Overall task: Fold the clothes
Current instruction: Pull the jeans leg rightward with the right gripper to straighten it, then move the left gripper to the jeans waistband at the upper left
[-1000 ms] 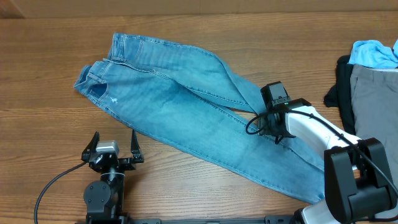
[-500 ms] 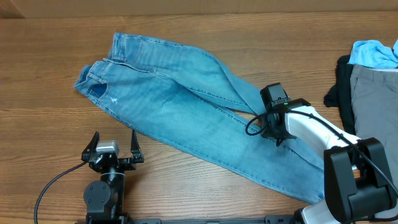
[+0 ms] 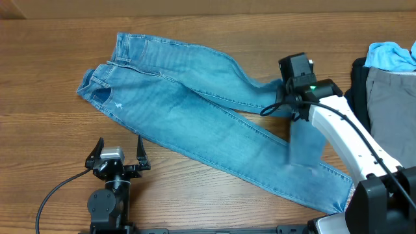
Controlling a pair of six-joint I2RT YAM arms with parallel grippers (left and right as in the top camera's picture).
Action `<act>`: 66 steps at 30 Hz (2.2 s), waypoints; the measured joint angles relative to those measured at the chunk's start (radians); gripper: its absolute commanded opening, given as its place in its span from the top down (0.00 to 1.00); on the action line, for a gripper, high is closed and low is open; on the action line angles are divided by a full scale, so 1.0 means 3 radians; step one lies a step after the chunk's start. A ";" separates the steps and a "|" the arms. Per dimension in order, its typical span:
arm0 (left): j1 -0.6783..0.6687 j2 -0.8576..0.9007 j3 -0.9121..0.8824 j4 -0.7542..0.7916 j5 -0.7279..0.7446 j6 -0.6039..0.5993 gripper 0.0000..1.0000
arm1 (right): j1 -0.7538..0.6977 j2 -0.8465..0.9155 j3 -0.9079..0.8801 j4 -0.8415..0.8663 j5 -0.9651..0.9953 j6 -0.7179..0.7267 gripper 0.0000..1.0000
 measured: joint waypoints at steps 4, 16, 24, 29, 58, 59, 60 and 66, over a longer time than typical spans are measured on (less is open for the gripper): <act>0.0000 0.0000 0.0000 0.0000 0.0000 -0.0001 0.00 | 0.0000 0.0003 -0.0001 0.0441 0.0172 -0.0201 0.96; 0.0000 0.0000 0.0000 0.0000 0.0000 -0.0001 0.00 | -0.0399 0.0148 -0.0001 0.1287 0.0327 -0.0431 0.96; 0.0000 0.0000 0.0000 0.0000 0.0000 -0.0001 0.00 | -0.0627 0.0886 -0.0001 0.1802 0.0130 -0.0437 0.77; 0.0000 0.0000 0.0000 0.0000 0.0000 -0.0001 0.00 | -0.0703 0.0998 0.0024 0.1932 0.0123 -0.0445 0.00; 0.0000 0.0000 0.0000 0.0086 0.0219 -0.0066 0.00 | -0.0694 -0.0095 0.1003 -0.2421 -0.1507 0.0203 0.96; 0.0000 -0.0001 0.0006 0.0104 0.0276 -0.0136 0.00 | -0.0694 -0.0095 0.0958 -0.2410 -0.1518 0.0205 0.96; 0.0000 -0.0001 0.0043 0.0038 0.0369 -0.0284 0.00 | -0.0694 -0.0095 0.0877 -0.2388 -0.1531 0.0205 0.96; 0.0000 0.0263 0.0917 -0.0750 0.0657 -0.0708 0.00 | -0.0694 -0.0093 0.0561 -0.2110 -0.1582 0.0205 0.96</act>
